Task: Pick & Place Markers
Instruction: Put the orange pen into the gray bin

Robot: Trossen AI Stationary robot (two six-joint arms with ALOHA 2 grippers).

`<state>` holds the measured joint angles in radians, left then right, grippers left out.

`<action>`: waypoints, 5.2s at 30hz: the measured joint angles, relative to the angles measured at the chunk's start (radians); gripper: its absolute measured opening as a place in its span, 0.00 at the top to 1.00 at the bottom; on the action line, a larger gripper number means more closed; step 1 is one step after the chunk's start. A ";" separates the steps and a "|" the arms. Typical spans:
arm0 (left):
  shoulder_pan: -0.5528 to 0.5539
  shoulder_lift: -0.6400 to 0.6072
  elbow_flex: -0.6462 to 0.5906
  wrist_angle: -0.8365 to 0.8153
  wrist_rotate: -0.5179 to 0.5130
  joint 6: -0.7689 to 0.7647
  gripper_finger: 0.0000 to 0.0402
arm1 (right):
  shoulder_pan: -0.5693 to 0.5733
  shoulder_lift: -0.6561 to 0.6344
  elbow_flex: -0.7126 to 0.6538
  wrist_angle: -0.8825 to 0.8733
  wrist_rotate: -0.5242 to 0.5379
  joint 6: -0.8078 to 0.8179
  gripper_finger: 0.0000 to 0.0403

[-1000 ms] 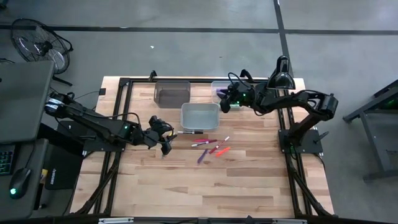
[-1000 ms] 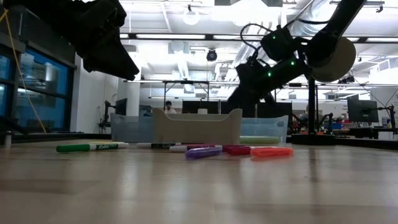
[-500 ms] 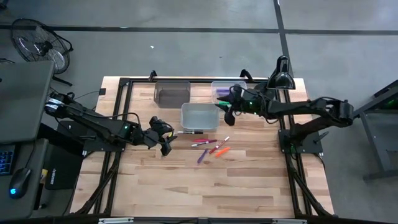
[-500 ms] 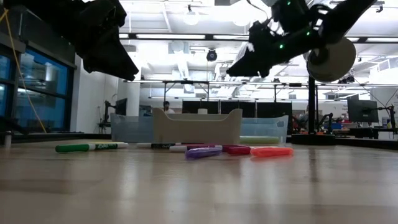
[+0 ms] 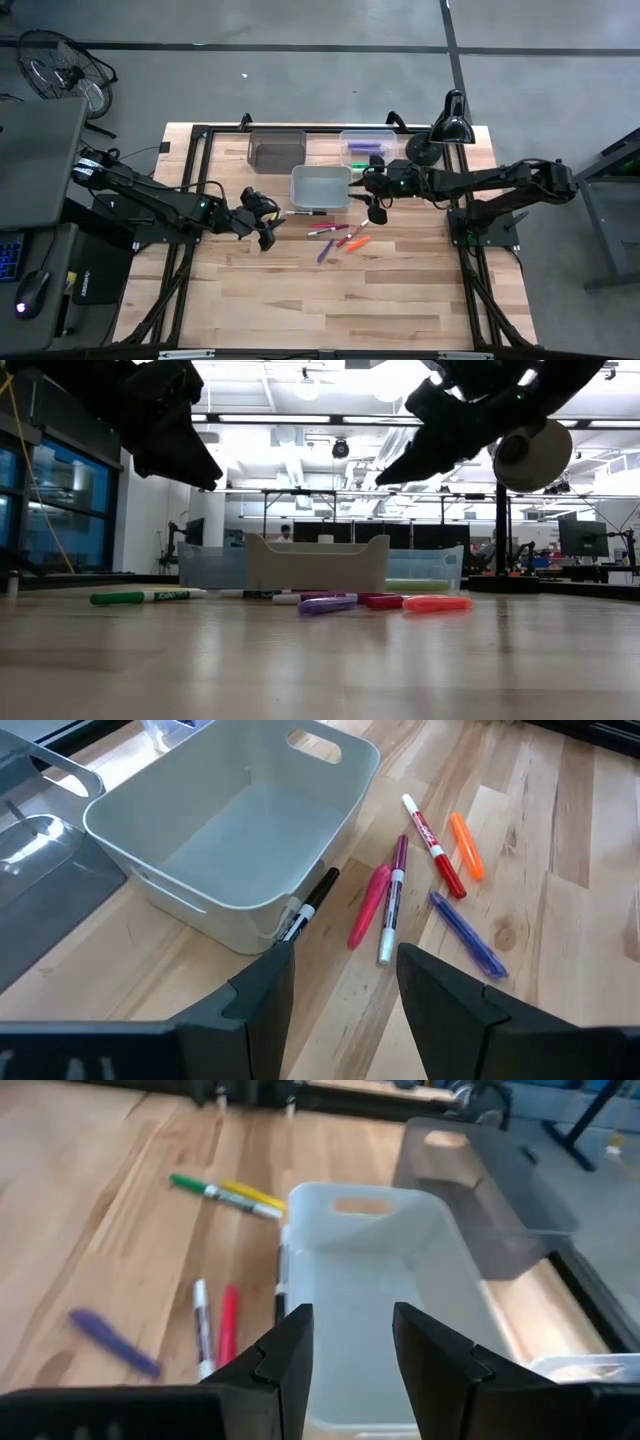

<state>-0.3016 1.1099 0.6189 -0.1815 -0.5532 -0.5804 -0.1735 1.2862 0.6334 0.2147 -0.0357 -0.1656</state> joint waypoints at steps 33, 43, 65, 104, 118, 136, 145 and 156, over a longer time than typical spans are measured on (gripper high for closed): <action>0.000 0.000 0.000 0.007 0.028 -0.005 0.57 | 0.233 0.246 -0.001 -0.261 -0.077 -0.157 0.68; 0.000 0.000 0.000 0.008 0.025 -0.015 0.57 | 0.248 0.247 -0.002 -0.256 -0.068 -0.150 0.68; 0.000 0.000 0.000 0.008 0.024 -0.019 0.57 | 0.291 0.359 -0.001 -0.141 -0.085 -0.119 0.69; 0.000 0.000 0.000 0.008 0.029 -0.019 0.57 | 0.288 0.364 0.253 -0.293 0.047 -0.079 0.88; 0.000 0.000 0.000 0.008 0.031 -0.026 0.57 | 0.118 0.363 0.452 -0.347 -0.010 -0.180 0.88; 0.000 0.000 0.000 0.008 0.030 -0.033 0.57 | -0.103 0.399 0.465 -0.316 -0.140 -0.176 0.90; 0.000 0.000 0.000 0.006 0.030 -0.027 0.57 | -0.109 0.508 0.465 -0.196 -0.123 -0.173 0.87; 0.000 0.000 0.000 0.000 0.030 -0.027 0.57 | -0.155 0.560 0.465 -0.186 -0.136 -0.096 0.88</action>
<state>-0.3019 1.1103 0.6189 -0.1817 -0.5236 -0.6075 -0.3282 1.8462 1.0988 0.0290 -0.1718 -0.2611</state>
